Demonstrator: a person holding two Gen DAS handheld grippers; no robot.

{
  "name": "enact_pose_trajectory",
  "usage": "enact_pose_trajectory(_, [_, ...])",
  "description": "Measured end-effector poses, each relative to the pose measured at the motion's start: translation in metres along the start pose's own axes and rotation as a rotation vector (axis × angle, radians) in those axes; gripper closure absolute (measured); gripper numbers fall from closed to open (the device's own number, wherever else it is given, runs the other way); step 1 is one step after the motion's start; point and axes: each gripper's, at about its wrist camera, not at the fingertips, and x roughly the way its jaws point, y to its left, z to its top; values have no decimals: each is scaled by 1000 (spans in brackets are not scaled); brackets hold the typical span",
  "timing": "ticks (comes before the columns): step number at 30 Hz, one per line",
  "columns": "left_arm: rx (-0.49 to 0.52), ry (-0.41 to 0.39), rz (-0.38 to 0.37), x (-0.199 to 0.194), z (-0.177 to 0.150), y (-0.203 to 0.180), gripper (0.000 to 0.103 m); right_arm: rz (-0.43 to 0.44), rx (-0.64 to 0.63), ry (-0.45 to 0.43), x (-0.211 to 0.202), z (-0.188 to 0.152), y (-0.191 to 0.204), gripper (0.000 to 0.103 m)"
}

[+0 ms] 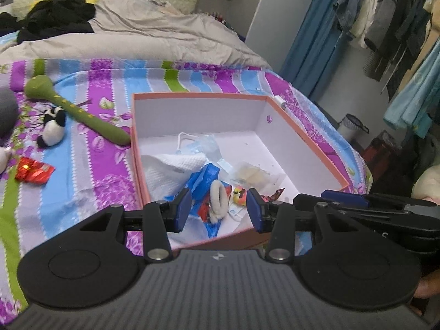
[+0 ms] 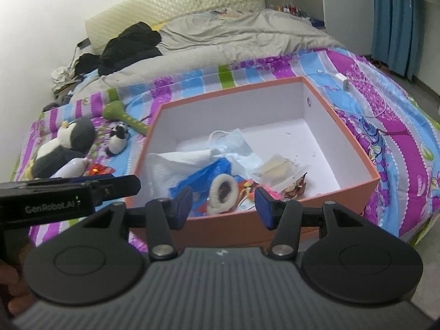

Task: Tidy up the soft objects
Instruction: 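Withdraw both open tools from the box back toward the pile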

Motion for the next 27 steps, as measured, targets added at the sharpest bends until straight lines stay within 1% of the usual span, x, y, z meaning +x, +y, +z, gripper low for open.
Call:
enact_pose_trajectory(7, [-42,-60,14,-59,-30,10,53,28,-52,-19,-35,-20,32,50])
enact_pose_trajectory(13, [-72,-94,50,-104,-54,30,53,73,-74,-35,-53,-38,62,50])
enact_pose_trajectory(14, [-75,-91,66,-111,-58,34,53,81,-77,-38,-56,-40,67,50])
enact_pose_trajectory(18, [-70,-92,112,-133,-72,45,53,102,-87,-46,-60,-53,88,50])
enact_pose_trajectory(21, [-78,-100,133,-149,-81,56,53,132,-80,-48,-62,-60,99,50])
enact_pose_trajectory(27, [-108,-120,165,-168,-97,72,53,169,-121,-51,-66,-75,119,50])
